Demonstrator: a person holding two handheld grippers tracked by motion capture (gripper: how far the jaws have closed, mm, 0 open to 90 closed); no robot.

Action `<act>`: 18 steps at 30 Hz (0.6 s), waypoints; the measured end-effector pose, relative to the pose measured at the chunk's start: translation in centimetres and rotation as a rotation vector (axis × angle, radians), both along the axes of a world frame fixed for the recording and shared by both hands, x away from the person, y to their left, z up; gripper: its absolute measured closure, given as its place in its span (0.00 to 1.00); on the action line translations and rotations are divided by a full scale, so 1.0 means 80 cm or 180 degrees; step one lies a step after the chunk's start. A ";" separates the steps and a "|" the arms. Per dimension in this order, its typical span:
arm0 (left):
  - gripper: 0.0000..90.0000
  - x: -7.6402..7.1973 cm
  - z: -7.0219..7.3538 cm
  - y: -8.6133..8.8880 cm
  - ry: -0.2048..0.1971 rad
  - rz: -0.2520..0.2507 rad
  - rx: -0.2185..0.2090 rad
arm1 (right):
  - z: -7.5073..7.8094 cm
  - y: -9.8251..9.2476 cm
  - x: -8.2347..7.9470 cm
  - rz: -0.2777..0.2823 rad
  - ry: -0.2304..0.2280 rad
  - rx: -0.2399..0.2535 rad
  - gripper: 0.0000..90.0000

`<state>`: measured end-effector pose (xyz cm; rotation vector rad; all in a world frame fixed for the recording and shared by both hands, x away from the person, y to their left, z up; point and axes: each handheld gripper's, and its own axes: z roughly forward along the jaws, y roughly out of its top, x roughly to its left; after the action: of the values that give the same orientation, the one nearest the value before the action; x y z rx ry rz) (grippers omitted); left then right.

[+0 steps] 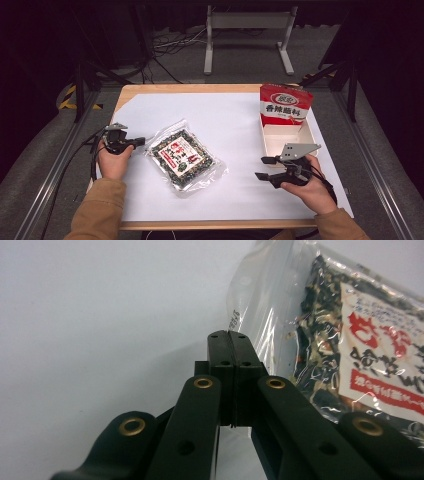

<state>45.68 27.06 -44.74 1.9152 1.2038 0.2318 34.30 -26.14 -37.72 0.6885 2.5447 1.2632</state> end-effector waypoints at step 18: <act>1.00 -0.035 0.067 0.003 -0.0547 -0.0140 -0.0329 | 0.003 0.009 0.002 0.0014 0.0017 0.0022 0.48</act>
<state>42.92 27.27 -39.39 1.7918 1.0390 0.2987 34.50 -25.41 -37.51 0.6892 2.5486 1.2740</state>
